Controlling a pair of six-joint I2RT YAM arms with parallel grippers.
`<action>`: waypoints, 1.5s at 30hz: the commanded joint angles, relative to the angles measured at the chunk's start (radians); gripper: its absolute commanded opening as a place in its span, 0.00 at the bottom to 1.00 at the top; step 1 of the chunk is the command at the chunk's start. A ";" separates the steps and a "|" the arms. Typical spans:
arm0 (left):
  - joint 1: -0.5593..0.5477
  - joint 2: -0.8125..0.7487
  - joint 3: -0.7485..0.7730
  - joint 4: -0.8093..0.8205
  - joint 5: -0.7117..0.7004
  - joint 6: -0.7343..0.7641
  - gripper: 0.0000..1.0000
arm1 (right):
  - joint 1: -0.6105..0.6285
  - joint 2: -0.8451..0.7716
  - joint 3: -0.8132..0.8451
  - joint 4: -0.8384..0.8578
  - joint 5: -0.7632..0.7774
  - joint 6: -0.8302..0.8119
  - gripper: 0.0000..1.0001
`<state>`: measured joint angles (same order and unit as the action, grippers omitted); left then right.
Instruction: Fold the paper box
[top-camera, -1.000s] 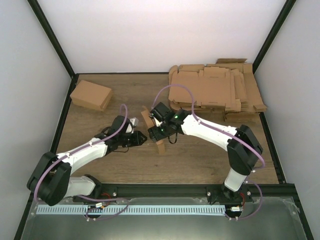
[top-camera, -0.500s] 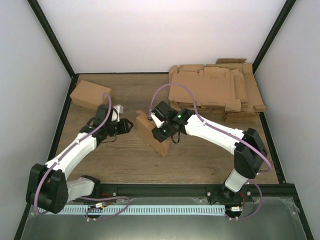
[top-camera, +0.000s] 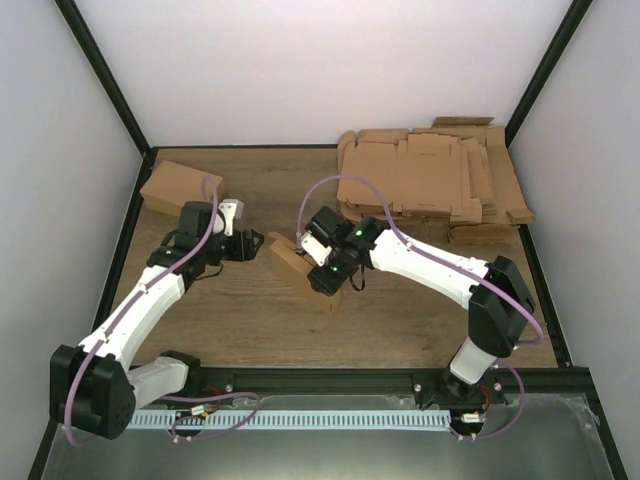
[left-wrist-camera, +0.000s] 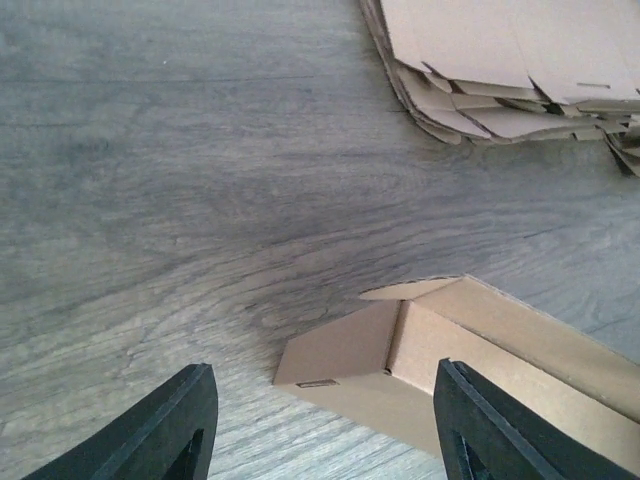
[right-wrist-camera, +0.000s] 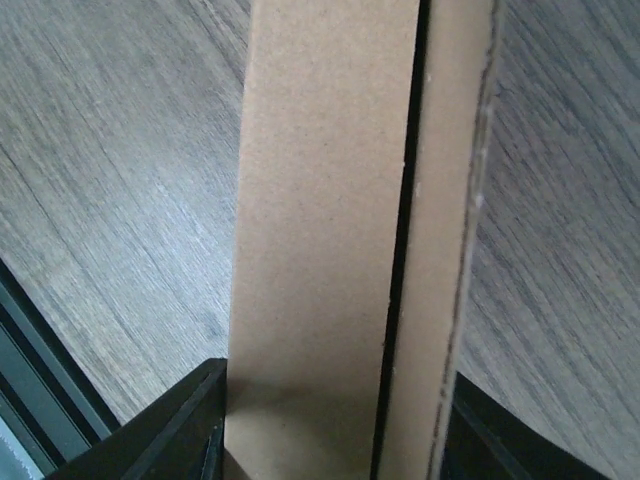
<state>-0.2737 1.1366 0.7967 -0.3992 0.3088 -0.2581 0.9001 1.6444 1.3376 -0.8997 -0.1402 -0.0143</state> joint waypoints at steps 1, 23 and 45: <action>0.002 -0.057 0.034 0.001 0.042 0.264 0.64 | 0.007 -0.008 0.026 -0.008 0.035 -0.030 0.53; 0.077 0.049 0.036 -0.017 0.348 0.679 0.67 | 0.008 0.072 0.129 0.032 -0.015 -0.082 0.32; 0.077 0.196 0.127 -0.089 0.388 0.752 0.54 | 0.008 0.051 0.102 0.036 -0.038 -0.104 0.32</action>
<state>-0.2005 1.3262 0.8936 -0.4881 0.6388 0.4541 0.9001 1.7229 1.4273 -0.8532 -0.1600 -0.0971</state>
